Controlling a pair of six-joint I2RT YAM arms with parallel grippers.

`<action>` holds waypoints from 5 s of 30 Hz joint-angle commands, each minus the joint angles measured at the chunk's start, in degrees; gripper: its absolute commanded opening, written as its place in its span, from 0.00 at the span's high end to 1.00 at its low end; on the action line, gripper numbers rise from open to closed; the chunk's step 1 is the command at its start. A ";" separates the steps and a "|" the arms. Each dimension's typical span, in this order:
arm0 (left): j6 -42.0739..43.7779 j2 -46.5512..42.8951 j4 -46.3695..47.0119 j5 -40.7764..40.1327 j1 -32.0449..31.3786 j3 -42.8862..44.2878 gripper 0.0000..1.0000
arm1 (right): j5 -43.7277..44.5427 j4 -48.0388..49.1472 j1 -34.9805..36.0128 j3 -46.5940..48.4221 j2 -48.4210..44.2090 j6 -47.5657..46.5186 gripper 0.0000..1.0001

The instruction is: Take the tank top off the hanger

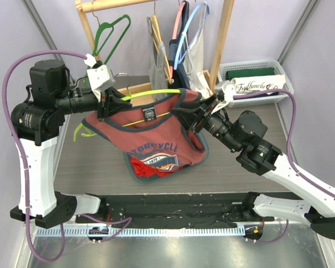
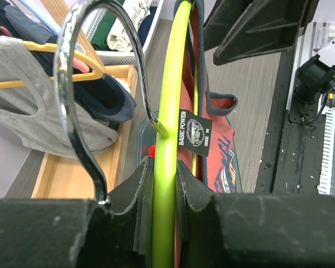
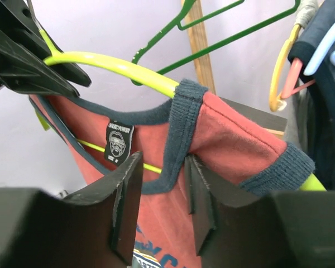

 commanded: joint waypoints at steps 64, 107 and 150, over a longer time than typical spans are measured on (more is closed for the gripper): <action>4.48 -0.27 0.36 0.12 0.09 1.71 1.00 | -32.35 9.46 -26.80 -14.65 -7.85 21.45 0.46; 3.95 -0.62 0.01 1.36 0.09 1.10 0.99 | -33.14 10.45 -26.80 -13.68 -5.11 24.80 0.99; -1.94 5.35 7.04 4.25 -0.26 7.43 1.00 | -41.48 -3.34 -38.85 -12.55 -2.57 19.55 0.65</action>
